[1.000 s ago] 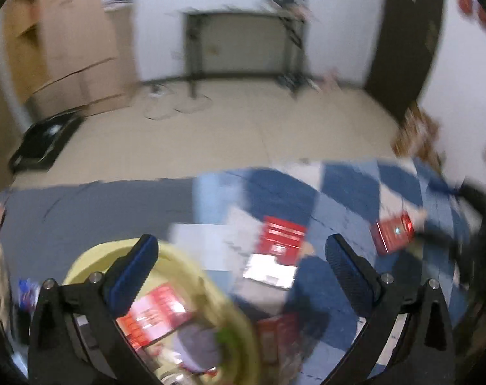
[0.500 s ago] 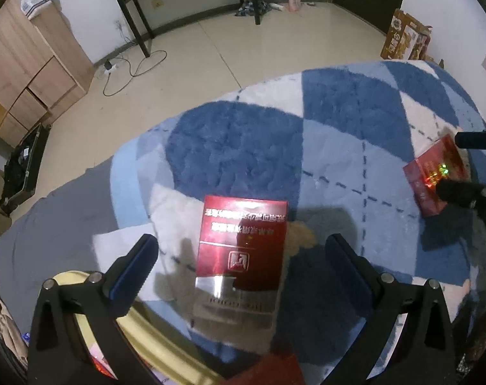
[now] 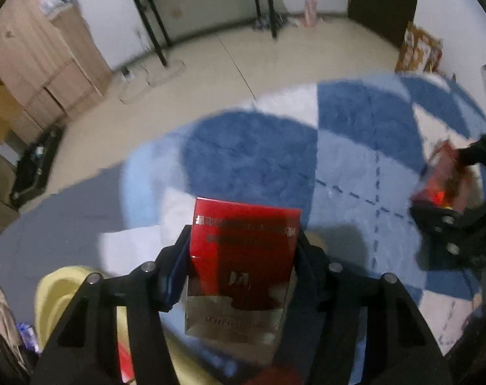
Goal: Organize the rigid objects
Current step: 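Carry both red boxes over the yellow tray and release them inside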
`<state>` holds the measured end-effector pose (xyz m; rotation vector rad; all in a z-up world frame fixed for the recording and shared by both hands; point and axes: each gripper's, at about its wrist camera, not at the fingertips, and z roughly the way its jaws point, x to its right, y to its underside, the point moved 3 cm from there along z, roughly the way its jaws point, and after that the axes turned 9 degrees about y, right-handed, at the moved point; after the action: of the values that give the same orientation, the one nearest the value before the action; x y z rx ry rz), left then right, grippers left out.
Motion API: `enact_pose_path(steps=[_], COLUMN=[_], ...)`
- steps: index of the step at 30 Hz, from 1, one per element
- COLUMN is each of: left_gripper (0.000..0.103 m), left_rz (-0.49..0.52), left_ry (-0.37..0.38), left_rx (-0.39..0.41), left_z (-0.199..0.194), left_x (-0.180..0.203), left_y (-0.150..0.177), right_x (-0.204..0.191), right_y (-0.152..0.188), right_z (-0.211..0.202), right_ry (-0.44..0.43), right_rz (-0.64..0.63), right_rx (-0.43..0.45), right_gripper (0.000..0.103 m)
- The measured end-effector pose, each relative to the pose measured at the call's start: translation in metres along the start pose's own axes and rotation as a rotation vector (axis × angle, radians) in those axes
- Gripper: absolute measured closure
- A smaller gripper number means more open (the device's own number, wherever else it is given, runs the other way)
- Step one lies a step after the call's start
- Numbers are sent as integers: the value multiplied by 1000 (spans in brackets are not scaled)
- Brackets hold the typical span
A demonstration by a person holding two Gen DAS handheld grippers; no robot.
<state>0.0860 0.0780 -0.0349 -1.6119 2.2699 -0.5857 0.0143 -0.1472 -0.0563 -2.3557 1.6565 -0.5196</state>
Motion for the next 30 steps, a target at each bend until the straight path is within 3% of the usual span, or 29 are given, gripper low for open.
enact_pose_path(steps=[2, 5, 9, 12, 16, 19, 23, 24, 26, 27, 30], left_gripper=[44, 44, 44, 44, 44, 44, 43, 38, 20, 10, 0], left_rz=[-50, -131, -262, -387, -536, -587, -623, -629, -633, -633, -621], left_ry=[13, -45, -135, -173, -119, -59, -64, -72, -85, -92, -118], left_rx=[84, 198, 226, 203, 181, 154, 155, 156, 198, 218, 312], left_z=[-46, -126, -181, -194, -169, -142, -128, -128, -139, -141, -171], left_x=[-14, -51, -115, -171, -219, -231, -237, -236, -231, -234, -215], left_y=[10, 46, 94, 132, 149, 156, 164, 167, 168, 168, 161], right_x=[-4, -19, -73, -147, -247, -296, -314, -319, -319, -324, -316], right_y=[-4, -12, -14, -8, -11, -27, -43, -46, -46, -43, -38], right_z=[-5, -37, -102, -127, -119, -94, -65, -61, -57, -62, -83], right_ry=[-61, -252, -426, -503, -486, -457, -438, -442, -447, -451, -477], right_rz=[7, 7, -113, -320, -566, -631, -637, -639, -634, -633, -636], right_rx=[31, 151, 337, 373, 338, 301, 302, 295, 304, 314, 352], right_gripper=[14, 14, 14, 14, 14, 14, 12, 11, 1, 0, 0])
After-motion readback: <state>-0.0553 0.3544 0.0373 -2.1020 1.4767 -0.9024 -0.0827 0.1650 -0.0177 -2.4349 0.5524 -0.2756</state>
